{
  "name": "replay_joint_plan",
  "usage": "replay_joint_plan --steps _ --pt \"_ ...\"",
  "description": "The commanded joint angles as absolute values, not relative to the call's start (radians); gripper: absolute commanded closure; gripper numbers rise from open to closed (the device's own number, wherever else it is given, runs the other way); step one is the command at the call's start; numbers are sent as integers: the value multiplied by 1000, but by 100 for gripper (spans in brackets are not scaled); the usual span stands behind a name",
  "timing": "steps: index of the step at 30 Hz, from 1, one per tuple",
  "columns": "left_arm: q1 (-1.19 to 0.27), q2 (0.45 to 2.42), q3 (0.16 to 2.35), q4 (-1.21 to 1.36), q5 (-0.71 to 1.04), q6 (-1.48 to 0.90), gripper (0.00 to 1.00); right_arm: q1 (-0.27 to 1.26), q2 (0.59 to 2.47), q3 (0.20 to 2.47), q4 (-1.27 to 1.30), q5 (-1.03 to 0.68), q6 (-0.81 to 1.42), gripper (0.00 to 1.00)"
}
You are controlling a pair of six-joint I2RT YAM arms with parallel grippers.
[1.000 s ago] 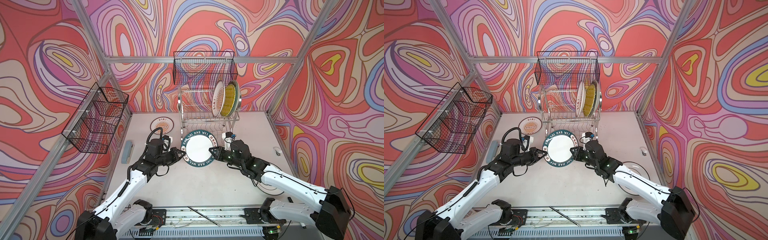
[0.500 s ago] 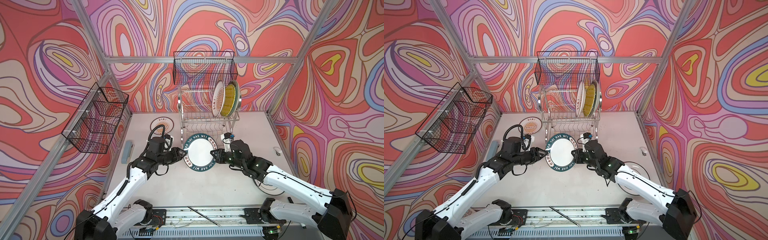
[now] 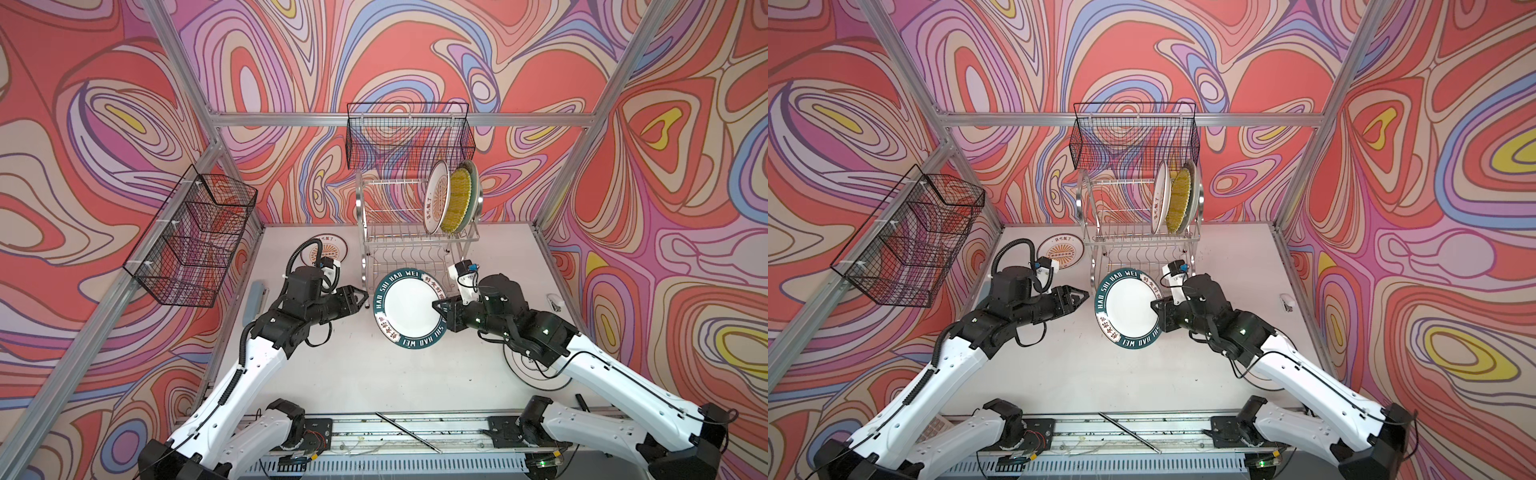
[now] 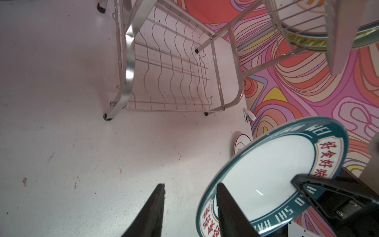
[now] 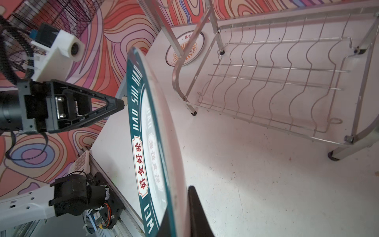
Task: Load the plates into the dish rack
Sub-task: 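Open the left gripper and draw it back while the right gripper lifts the plate, then carry the green-rimmed plate with the right gripper over the rack's upper tier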
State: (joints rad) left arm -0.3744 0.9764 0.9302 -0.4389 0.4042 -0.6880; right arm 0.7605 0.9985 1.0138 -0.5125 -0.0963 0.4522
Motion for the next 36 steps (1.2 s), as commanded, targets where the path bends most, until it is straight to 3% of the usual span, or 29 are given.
replay_joint_plan --steps 1,14,36 --pt "-381 956 1004 -532 365 -623 55 765 973 1090 -474 -146 384 100" --pt "-382 921 1071 -601 331 -587 54 764 1123 1415 -390 -150 251 100" --pt "-381 890 1075 -557 352 -631 54 767 1350 1702 -264 286 256 100"
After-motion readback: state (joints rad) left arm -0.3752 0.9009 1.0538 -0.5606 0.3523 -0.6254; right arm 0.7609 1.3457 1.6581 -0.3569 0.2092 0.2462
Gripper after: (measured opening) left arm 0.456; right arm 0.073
